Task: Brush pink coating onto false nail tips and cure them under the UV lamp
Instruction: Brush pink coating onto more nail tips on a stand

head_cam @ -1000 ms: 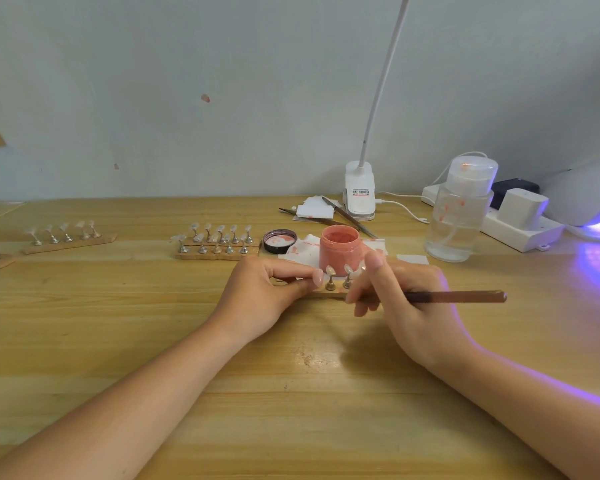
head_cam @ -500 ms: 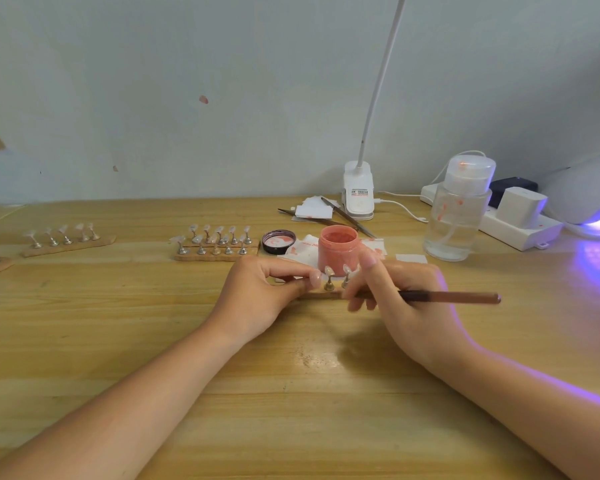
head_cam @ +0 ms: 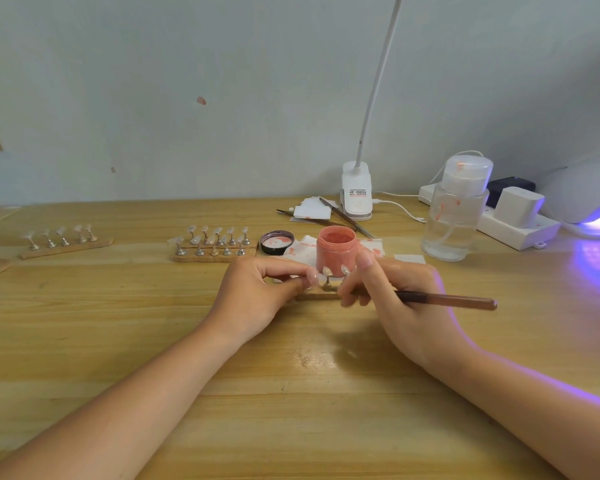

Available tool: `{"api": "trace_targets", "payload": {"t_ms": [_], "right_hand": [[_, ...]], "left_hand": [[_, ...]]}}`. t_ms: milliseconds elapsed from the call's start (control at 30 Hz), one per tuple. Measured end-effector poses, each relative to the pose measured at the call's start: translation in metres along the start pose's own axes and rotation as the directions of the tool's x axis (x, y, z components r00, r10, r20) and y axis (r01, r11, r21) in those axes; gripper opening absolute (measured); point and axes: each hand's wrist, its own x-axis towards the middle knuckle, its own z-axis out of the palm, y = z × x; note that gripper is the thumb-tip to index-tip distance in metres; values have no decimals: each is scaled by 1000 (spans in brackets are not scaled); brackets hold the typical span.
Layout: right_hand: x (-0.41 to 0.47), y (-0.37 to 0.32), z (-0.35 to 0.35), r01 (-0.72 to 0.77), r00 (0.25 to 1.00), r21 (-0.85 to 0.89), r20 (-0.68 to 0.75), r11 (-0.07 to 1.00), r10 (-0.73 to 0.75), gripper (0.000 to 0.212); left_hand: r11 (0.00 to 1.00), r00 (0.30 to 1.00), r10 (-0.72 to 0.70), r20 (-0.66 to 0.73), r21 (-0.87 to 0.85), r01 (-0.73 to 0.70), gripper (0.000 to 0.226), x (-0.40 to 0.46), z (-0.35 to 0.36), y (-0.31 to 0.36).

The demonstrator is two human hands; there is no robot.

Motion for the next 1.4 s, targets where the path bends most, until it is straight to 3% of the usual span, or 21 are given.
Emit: {"api": "trace_targets", "payload": {"t_ms": [167, 300, 433, 600, 767, 1000, 1100, 1300, 1400], "right_hand": [[1, -2, -1, 84, 996, -43, -30, 996, -85, 36], [0, 0, 0, 8, 1000, -11, -2, 1000, -8, 40], [2, 0, 0, 97, 995, -98, -16, 990, -99, 41], [-1, 0, -1, 1, 1000, -18, -7, 1000, -1, 45], [1, -1, -3, 58, 993, 5, -99, 998, -57, 42], [2, -4, 0, 130, 991, -114, -4, 985, -132, 33], [-1, -1, -1, 117, 992, -97, 60, 988, -112, 42], [2, -1, 1, 180, 984, -181, 17, 967, -180, 36], [0, 1, 0, 180, 983, -134, 52, 975, -174, 42]], "left_hand": [[1000, 1000, 6, 20, -10, -6, 20, -1, 0, 3], [1000, 1000, -14, 15, 15, 14, 20, -1, -1, 3], [999, 1000, -19, 16, 29, 19, 16, -1, -1, 3], [1000, 1000, -10, 12, 25, 10, 26, -2, -2, 5], [1000, 999, -24, -43, 7, 24, 10, -1, -1, 5], [997, 996, -82, -30, 1, 82, 7, -2, 0, 5], [996, 995, -88, -39, 15, 89, 13, -1, 0, 6], [995, 994, -100, -40, 21, 101, 17, -2, 0, 7], [994, 994, -105, -43, 27, 106, 16, -2, -1, 8]]}}
